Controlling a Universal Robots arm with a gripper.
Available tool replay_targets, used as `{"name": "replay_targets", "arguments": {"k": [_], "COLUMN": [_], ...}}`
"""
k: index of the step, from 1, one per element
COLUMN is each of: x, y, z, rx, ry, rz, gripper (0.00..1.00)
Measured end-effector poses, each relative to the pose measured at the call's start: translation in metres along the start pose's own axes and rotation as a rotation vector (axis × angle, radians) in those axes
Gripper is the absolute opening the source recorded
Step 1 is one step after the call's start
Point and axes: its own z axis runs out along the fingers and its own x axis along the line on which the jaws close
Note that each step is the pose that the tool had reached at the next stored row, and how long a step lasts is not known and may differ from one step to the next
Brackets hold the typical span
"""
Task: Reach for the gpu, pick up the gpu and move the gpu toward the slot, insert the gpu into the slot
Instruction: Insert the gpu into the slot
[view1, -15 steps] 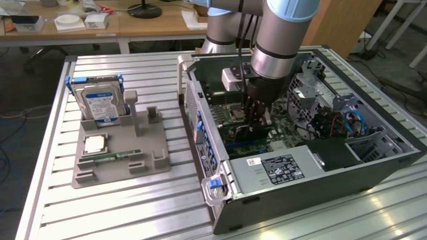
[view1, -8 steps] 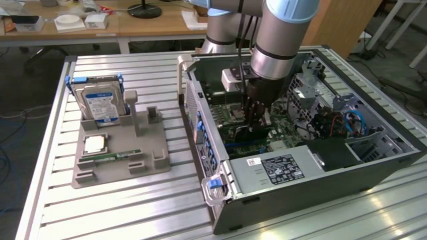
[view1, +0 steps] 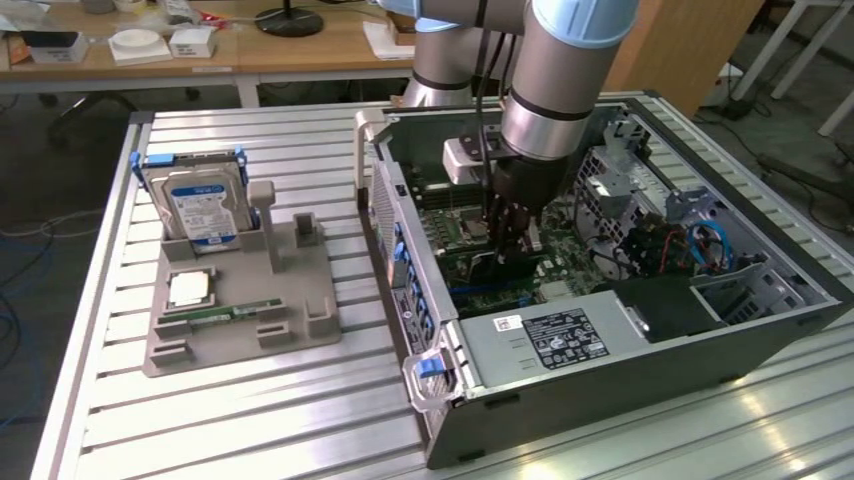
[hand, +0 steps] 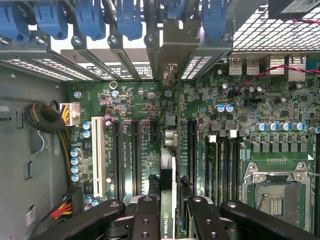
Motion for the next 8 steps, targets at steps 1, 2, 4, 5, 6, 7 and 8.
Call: {"name": "replay_targets", "arguments": {"k": [1, 2, 4, 5, 6, 7, 8], "x": [0.0000, -0.0001, -0.0005, -0.0008, -0.0008, -0.0008, -0.0008], "y": [0.0000, 0.0000, 0.0001, 0.0001, 0.0001, 0.0001, 0.0002], "z": [0.0000, 0.0000, 0.0000, 0.0000, 0.0000, 0.0000, 0.0000], "rx": [0.0000, 0.0000, 0.0000, 0.0000, 0.0000, 0.0000, 0.0000], "ry": [0.0000, -0.0001, -0.0002, -0.0004, -0.0003, -0.0002, -0.0001], "rz": [0.000, 0.000, 0.000, 0.000, 0.000, 0.000, 0.000], "gripper": [0.26, 0.26, 0.26, 0.26, 0.26, 0.26, 0.26]}}
